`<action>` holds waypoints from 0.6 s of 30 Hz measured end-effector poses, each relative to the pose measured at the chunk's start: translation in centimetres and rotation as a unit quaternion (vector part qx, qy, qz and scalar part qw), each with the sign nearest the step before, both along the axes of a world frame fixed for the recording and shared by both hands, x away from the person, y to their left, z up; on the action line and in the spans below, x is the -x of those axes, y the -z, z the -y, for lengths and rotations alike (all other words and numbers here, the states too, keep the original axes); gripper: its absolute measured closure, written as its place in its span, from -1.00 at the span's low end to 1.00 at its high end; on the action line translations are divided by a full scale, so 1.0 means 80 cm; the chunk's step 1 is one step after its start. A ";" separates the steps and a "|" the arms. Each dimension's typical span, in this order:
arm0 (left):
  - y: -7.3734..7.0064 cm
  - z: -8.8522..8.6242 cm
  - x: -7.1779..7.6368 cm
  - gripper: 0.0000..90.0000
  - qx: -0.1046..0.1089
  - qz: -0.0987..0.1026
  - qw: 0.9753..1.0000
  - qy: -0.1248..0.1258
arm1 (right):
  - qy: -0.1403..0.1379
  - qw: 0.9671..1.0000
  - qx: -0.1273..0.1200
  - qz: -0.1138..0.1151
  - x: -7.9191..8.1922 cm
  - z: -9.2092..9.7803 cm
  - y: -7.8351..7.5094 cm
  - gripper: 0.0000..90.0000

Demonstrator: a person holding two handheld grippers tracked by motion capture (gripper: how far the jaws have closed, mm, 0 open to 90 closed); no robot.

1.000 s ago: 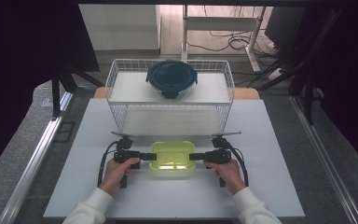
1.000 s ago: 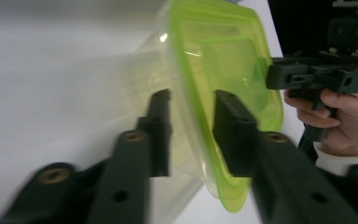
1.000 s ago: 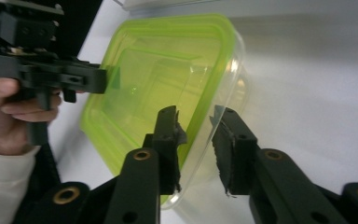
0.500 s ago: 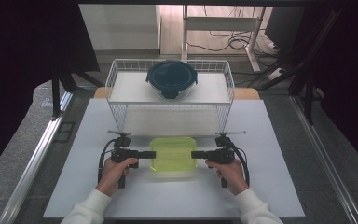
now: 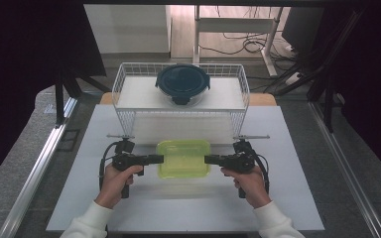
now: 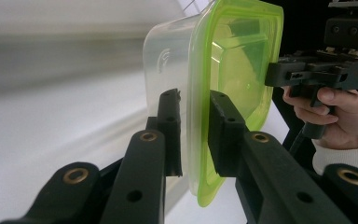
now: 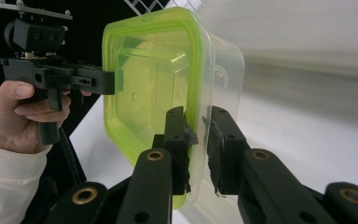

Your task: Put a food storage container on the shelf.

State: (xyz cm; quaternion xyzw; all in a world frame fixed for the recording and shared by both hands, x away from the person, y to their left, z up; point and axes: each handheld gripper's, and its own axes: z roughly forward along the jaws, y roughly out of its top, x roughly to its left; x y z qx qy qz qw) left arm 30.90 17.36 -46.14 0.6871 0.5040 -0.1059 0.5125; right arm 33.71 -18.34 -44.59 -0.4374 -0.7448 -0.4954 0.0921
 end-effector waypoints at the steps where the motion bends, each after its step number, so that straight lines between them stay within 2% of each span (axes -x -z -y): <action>1: -0.003 0.000 0.002 0.70 -0.002 0.005 1.000 -0.001 | -0.001 1.000 0.000 0.004 0.002 0.000 -0.003 0.72; 4: -0.008 0.000 0.005 0.71 -0.003 0.011 1.000 -0.003 | -0.003 1.000 0.002 0.019 0.007 -0.001 -0.012 0.72; 18: -0.023 -0.003 0.013 0.73 -0.002 0.031 0.999 -0.005 | -0.016 0.998 -0.002 0.055 0.020 -0.004 -0.034 0.71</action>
